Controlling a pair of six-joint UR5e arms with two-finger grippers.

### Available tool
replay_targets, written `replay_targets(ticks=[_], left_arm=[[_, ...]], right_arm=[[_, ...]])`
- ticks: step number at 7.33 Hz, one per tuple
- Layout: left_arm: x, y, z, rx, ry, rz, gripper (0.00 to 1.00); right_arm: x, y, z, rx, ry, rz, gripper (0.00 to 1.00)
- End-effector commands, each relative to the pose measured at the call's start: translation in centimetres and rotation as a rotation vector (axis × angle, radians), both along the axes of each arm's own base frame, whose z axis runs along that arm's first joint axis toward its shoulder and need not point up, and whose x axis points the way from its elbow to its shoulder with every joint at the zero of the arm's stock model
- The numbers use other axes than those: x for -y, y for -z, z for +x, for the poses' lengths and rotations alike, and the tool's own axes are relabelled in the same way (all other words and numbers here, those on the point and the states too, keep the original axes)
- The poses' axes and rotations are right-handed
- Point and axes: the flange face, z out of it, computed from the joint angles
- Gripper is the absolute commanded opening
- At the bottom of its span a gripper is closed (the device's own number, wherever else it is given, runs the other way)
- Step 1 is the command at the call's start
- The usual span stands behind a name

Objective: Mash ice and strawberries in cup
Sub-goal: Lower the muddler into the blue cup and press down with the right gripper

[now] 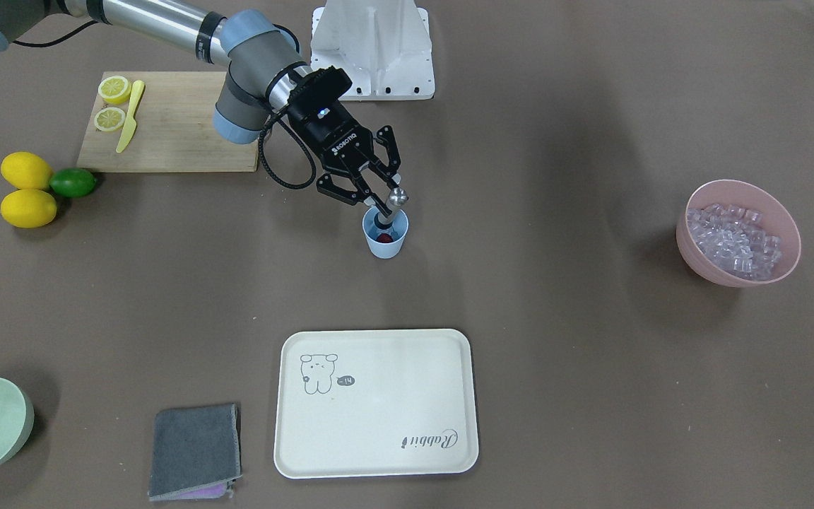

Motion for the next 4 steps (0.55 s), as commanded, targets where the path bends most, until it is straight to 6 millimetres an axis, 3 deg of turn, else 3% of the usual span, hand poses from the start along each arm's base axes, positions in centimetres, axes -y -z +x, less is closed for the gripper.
replay_targets(ticks=[1,4], left_arm=[[-0.03,0.32,-0.24,-0.001,0.005,0.006,0.98],[-0.54,-0.16,-0.44,0.000,0.008,-0.003,0.98]], right_arm=[[-0.02,-0.32,-0.37,-0.009,0.007,-0.001,0.00],[-0.13,-0.16,-0.40,-0.005,0.011,-0.001,0.00]])
